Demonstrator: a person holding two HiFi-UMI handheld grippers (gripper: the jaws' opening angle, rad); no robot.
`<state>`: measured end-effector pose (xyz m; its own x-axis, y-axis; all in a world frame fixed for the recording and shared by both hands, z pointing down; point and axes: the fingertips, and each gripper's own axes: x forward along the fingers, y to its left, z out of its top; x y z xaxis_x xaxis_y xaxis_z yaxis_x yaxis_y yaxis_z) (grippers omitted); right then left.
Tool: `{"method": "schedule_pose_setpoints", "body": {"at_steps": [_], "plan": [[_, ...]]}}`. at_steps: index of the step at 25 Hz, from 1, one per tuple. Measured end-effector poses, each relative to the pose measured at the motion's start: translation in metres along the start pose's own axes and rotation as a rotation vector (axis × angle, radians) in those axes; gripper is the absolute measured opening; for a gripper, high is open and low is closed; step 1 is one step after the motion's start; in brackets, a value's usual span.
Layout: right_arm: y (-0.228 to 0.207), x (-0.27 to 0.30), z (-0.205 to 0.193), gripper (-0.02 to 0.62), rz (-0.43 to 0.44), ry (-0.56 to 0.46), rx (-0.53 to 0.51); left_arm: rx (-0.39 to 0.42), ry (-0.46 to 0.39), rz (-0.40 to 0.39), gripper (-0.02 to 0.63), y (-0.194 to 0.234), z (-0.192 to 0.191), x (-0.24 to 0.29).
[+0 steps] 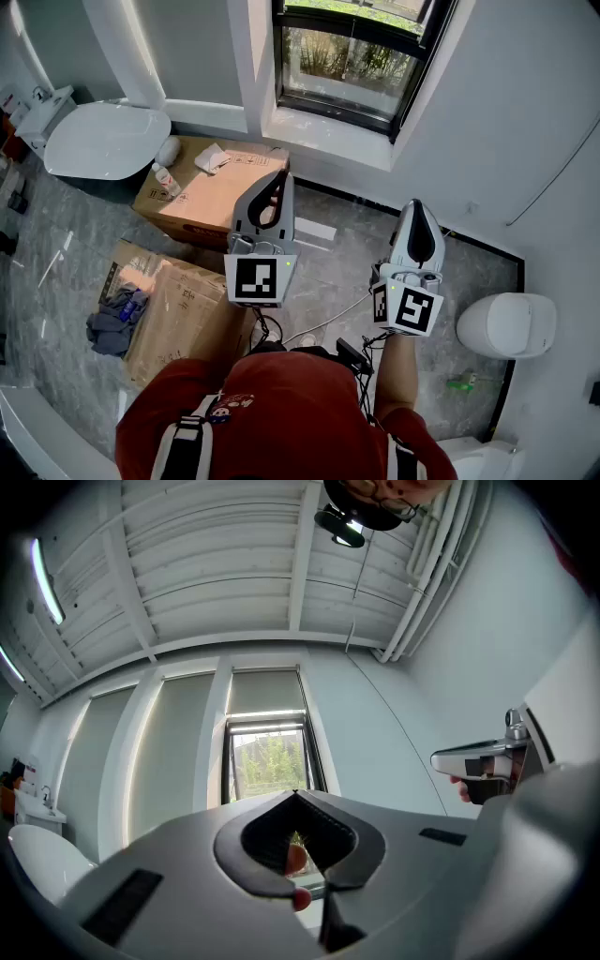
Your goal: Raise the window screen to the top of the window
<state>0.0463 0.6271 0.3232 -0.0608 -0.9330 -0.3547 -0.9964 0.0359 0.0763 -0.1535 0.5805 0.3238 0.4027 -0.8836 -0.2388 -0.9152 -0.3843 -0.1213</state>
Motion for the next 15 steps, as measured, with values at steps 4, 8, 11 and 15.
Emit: {"method": "schedule_pose_setpoints", "body": {"at_steps": [4,8,11,15], "plan": [[-0.013,0.002,-0.002,0.009,0.005,-0.005,0.005,0.004,0.003,0.002,0.006,-0.014,-0.004,0.007],[-0.025,-0.004,-0.005,0.009,-0.005,-0.005,0.009,0.005,0.009,0.006,0.006,-0.025,-0.006,0.008],[-0.033,-0.008,-0.009,0.011,-0.004,-0.005,0.017,0.005,0.019,0.019,0.006,-0.029,-0.008,0.008],[-0.043,-0.008,-0.011,0.010,-0.017,-0.009,0.034,0.023,-0.005,0.028,0.006,-0.034,-0.008,0.012]]}}
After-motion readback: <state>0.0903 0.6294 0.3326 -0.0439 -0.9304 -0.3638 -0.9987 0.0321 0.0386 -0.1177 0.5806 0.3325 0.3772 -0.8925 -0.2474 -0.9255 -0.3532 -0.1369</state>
